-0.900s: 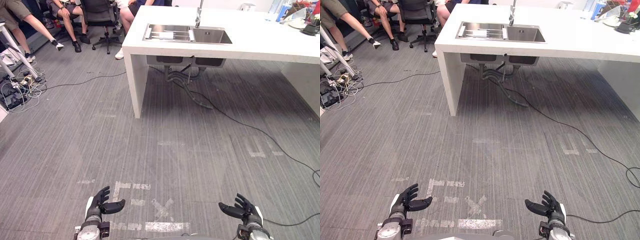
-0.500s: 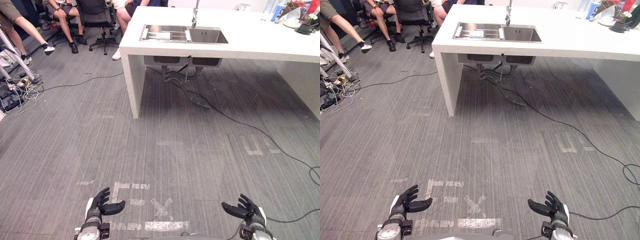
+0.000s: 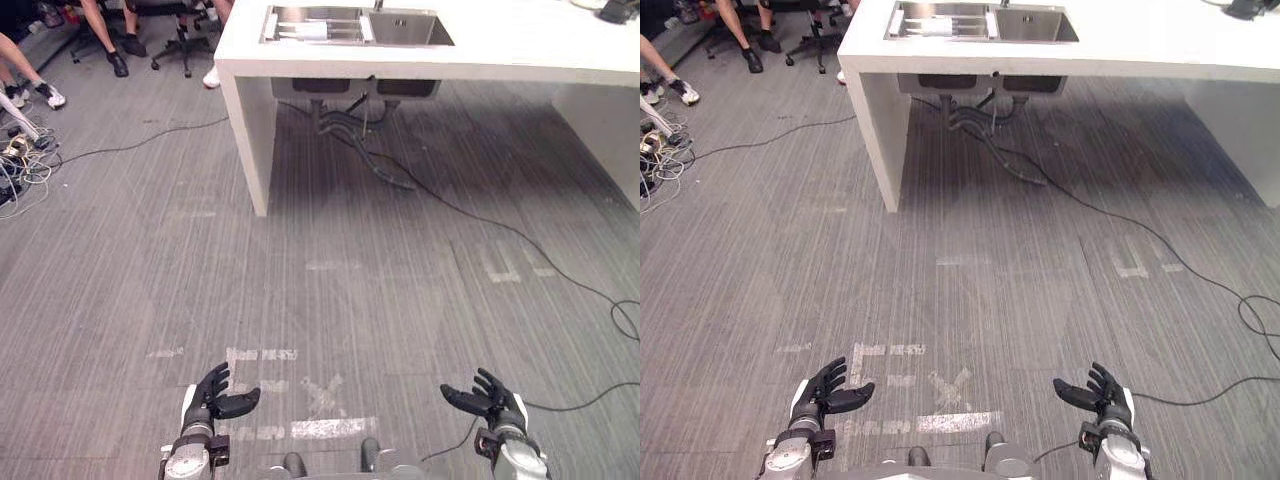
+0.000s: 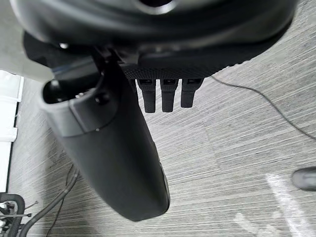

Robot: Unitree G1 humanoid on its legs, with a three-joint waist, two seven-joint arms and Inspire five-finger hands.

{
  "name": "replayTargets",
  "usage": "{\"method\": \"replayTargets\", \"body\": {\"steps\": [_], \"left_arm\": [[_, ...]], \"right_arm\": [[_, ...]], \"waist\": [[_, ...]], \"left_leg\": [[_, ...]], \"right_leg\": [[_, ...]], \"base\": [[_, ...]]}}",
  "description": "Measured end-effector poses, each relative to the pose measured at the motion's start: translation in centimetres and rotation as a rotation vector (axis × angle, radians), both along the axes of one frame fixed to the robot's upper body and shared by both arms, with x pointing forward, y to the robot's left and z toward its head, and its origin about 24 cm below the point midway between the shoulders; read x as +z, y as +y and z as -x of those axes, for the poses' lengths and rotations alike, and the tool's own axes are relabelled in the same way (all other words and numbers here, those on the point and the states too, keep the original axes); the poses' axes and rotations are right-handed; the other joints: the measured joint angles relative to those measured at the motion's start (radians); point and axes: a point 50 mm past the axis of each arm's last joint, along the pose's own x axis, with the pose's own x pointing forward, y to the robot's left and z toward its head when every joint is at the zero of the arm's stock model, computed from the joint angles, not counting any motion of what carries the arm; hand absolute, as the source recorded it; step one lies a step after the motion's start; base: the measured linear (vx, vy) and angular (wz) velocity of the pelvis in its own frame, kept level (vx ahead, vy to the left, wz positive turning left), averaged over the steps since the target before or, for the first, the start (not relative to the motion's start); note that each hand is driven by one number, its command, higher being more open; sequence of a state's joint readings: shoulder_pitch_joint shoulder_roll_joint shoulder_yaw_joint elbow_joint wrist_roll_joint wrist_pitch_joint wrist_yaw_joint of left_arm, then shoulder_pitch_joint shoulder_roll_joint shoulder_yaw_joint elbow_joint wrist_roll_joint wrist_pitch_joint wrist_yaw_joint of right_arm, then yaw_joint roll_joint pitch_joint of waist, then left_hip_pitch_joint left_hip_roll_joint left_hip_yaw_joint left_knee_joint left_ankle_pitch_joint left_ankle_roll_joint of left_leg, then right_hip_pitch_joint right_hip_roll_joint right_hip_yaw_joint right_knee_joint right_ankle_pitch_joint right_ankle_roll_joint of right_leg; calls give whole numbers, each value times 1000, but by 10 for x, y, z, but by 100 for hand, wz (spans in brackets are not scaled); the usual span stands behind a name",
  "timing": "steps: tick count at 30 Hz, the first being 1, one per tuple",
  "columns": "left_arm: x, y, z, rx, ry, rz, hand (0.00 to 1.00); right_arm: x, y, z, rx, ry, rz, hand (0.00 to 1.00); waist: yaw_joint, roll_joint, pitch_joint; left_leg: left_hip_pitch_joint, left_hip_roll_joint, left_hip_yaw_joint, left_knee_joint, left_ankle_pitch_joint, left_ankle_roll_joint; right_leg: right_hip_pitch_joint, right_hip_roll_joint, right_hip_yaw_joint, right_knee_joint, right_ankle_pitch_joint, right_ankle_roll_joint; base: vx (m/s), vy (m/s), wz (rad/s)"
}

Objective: Walk over to the sink, pick up the cup, carry it to the dishwasher, place the cup inside the dishwasher, then close the dishwasher door

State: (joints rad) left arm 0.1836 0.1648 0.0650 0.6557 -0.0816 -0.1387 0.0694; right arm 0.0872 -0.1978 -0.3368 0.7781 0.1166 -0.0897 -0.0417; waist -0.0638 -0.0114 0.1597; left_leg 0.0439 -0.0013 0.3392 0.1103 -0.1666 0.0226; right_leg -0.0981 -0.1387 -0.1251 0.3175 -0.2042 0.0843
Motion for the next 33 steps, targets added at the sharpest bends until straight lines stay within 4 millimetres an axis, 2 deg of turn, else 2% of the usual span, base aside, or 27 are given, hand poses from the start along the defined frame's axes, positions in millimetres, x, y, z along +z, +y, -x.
{"method": "replayTargets", "body": {"steps": [2, 4, 6, 8, 9, 10, 11, 12, 13, 14, 15, 16, 17, 18, 19, 21, 23, 24, 25, 26, 27, 28, 29, 30, 31, 32, 33], "left_arm": [[0, -5, 0, -3, -7, 17, 90], [5, -4, -4, -5, -31, 5, 90], [6, -1, -5, -1, -33, -8, 90], [9, 0, -12, 7, -51, -5, 90], [11, -1, -19, 16, -68, -2, 90], [14, -1, -26, 23, -91, 2, 90], [15, 1, -28, 27, -97, -5, 90], [16, 3, -28, 30, -96, -9, 90], [15, 4, -27, 33, -92, -14, 90], [11, -4, -28, 47, -78, 11, 90], [11, -5, -29, 46, -80, 16, 90], [12, -6, -32, 50, -91, 28, 90], [12, -7, -34, 54, -97, 37, 90], [13, -10, -35, 62, -104, 52, 90], [13, -12, -35, 73, -111, 72, 90], [21, -17, -43, 74, -164, 97, 90], [36, -20, -54, 58, -241, 101, 90], [47, -21, -61, 50, -298, 103, 90], [59, -24, -67, 39, -358, 111, 90], [65, -27, -70, 30, -390, 114, 90], [75, -31, -74, 18, -436, 118, 90], [90, -34, -78, 18, -504, 119, 90], [100, -36, -81, 22, -548, 121, 90], [114, -39, -85, 17, -612, 125, 90], [126, -44, -90, 4, -667, 129, 90], [147, -50, -93, -13, -760, 135, 90], [152, -50, -93, -15, -778, 127, 90]], "right_arm": [[3, -1, -3, 8, -9, 10, 90], [1, 5, -5, 52, 4, 7, 90], [-2, 10, -3, 76, 24, -2, 90], [-1, 9, -5, 82, 20, 4, 90], [2, 5, -8, 92, 18, 20, 90], [5, -1, -9, 95, 17, 40, 90], [6, -5, -7, 94, 21, 53, 90], [6, -7, -5, 92, 27, 58, 90], [5, -8, -2, 91, 37, 62, 90], [8, -16, -4, 98, 48, 88, 90], [9, -15, -7, 106, 41, 89, 90], [9, -11, -11, 121, 33, 77, 90], [8, -8, -12, 124, 32, 70, 90], [6, -4, -12, 131, 32, 60, 90], [6, 0, -14, 139, 19, 52, 90], [9, 3, -19, 139, -10, 52, 90], [11, 4, -25, 140, -25, 54, 90], [10, 6, -26, 137, -26, 49, 90], [9, 8, -26, 135, -24, 46, 90], [9, 8, -25, 135, -22, 47, 90], [7, 8, -24, 135, -12, 44, 90], [5, 10, -22, 139, 3, 39, 90], [2, 12, -21, 145, 14, 35, 90], [0, 15, -18, 138, 21, 26, 90], [-1, 15, -17, 133, 24, 25, 90], [-5, 15, -12, 117, 48, 14, 90], [-7, 16, -11, 116, 53, 10, 90]], "waist": [[-2, 4, 7], [-4, 10, 28], [-7, 18, 40], [-21, 23, 55], [-34, 50, 75], [-48, 55, 81], [-51, 50, 78], [-56, 41, 73], [-62, 27, 65], [-68, 68, 74], [-68, 75, 75], [-70, 80, 77], [-67, 80, 80], [-55, 80, 81], [-41, 75, 85], [-29, 54, 98], [-29, 37, 105], [-21, 36, 106], [-7, 19, 116], [1, 17, 117], [17, 32, 109], [35, 38, 106], [45, 37, 106], [44, 26, 104], [31, 17, 100], [24, 16, 99], [24, 12, 99]], "left_leg": [[19, -17, 5, 16, -37, 5], [75, -17, -2, 15, -62, 22], [115, -1, -11, 19, -96, 16], [137, 18, -30, 24, -103, -1], [153, 43, -57, 13, -108, -10], [176, 64, -86, -6, -107, -28], [209, 64, -98, -15, -124, -67], [231, 60, -108, -16, -138, -90], [252, 50, -118, -12, -153, -114], [259, 91, -130, 66, -166, -134], [230, 105, -132, 149, -162, -143], [134, 157, -134, 387, -107, -192], [83, 188, -135, 511, -72, -202], [14, 252, -118, 729, -62, -206], [-46, 314, -64, 904, -72, -179], [-144, 334, -5, 975, -93, -141], [-259, 326, 42, 894, -105, -119], [-310, 287, 51, 761, -109, -113], [-336, 223, 43, 546, -91, -108], [-346, 194, 29, 413, -59, -113], [-359, 162, 1, 231, 9, -120], [-387, 152, -36, 130, 110, -120], [-386, 151, -51, 156, 186, -77], [-391, 127, -75, 205, 200, -1], [-396, 110, -80, 233, 158, 12], [-380, 97, -65, 271, 96, 29], [-374, 95, -59, 279, 87, 24]], "right_leg": [[-40, -38, -9, 138, -38, 24], [-165, -77, -43, 446, -24, 34], [-227, -80, -74, 470, -63, -5], [-274, -70, -111, 403, -63, -15], [-307, -40, -136, 292, -43, -24], [-337, 3, -138, 130, 41, -25], [-352, 22, -116, 42, 136, -44], [-352, 19, -104, 26, 175, -52], [-353, 3, -87, 48, 230, -92], [-362, 4, -111, 182, 143, -135], [-354, 5, -122, 202, 107, -135], [-310, 12, -144, 203, 63, -152], [-272, 20, -154, 191, 46, -160], [-190, 47, -170, 148, 27, -174], [-83, 73, -176, 82, 13, -186], [39, 81, -183, -15, 8, -185], [120, 90, -191, -107, 15, -174], [177, 89, -193, -160, 19, -169], [221, 83, -188, -198, 21, -166], [239, 83, -184, -216, 21, -163], [262, 87, -166, -237, 15, -144], [290, 100, -136, -257, -7, -110], [315, 102, -114, -265, -21, -89], [328, 72, -96, -242, -42, -57], [301, 39, -94, -167, -60, -29], [205, -5, -59, 72, -68, -11], [181, -12, -51, 131, -65, -4]], "base": [[134, 65, -10], [232, 65, -3], [312, 29, 10], [427, -25, 36], [479, -86, 71], [712, -173, 80], [620, -157, 69], [693, -231, 54], [550, -226, 54], [669, -293, 45], [623, -304, 46], [475, -262, 36], [602, -330, 34], [597, -303, 8], [586, -275, -4], [524, -185, 7], [591, -130, 14], [590, -49, -3], [493, -4, -12], [392, 26, -28], [509, 128, -58], [524, 159, -77], [651, 228, -75], [568, 226, -26], [685, 280, -1], [568, 244, 8], [570, 225, -5]]}}
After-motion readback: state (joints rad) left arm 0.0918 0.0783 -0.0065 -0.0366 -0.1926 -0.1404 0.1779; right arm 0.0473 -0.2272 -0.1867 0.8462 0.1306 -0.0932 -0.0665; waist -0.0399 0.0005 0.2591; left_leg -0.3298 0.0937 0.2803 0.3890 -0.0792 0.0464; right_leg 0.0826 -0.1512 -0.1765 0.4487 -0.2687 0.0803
